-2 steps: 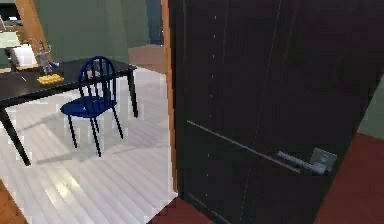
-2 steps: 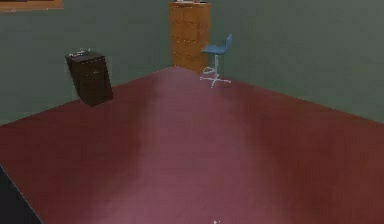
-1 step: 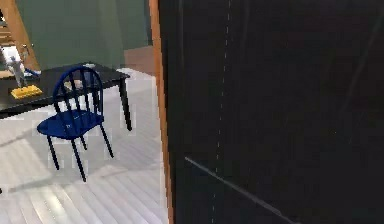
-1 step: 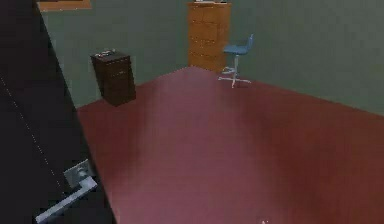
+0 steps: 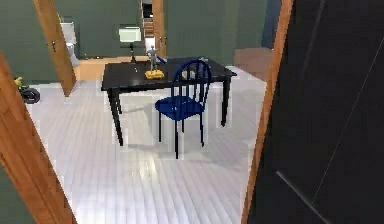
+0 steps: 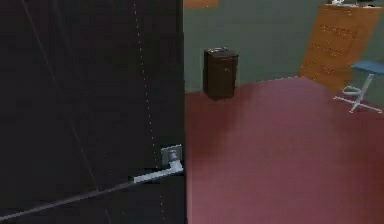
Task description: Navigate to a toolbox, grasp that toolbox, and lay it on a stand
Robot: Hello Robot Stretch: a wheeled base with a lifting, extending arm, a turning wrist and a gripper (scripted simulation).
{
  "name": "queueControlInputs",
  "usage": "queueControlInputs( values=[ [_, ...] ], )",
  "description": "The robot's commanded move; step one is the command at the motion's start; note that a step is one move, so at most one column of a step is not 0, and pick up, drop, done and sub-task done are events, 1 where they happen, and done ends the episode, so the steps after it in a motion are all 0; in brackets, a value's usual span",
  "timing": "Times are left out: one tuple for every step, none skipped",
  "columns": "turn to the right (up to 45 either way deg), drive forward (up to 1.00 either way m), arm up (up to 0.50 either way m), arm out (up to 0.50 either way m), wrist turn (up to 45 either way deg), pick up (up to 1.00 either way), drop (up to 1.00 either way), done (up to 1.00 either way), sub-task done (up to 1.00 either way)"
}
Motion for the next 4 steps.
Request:
queueControlInputs(
  values=[
    [0.0, 0.60, 0.00, 0.00, 0.0, 0.00, 0.00, 0.00, 0.00],
    [-18.0, 0.00, 0.00, 0.00, 0.0, 0.00, 0.00, 0.00, 0.00],
    [0.0, 0.45, 0.00, 0.00, 0.0, 0.00, 0.00, 0.00, 0.00],
    [-42.0, 0.00, 0.00, 0.00, 0.0, 0.00, 0.00, 0.00, 0.00]
  ],
)
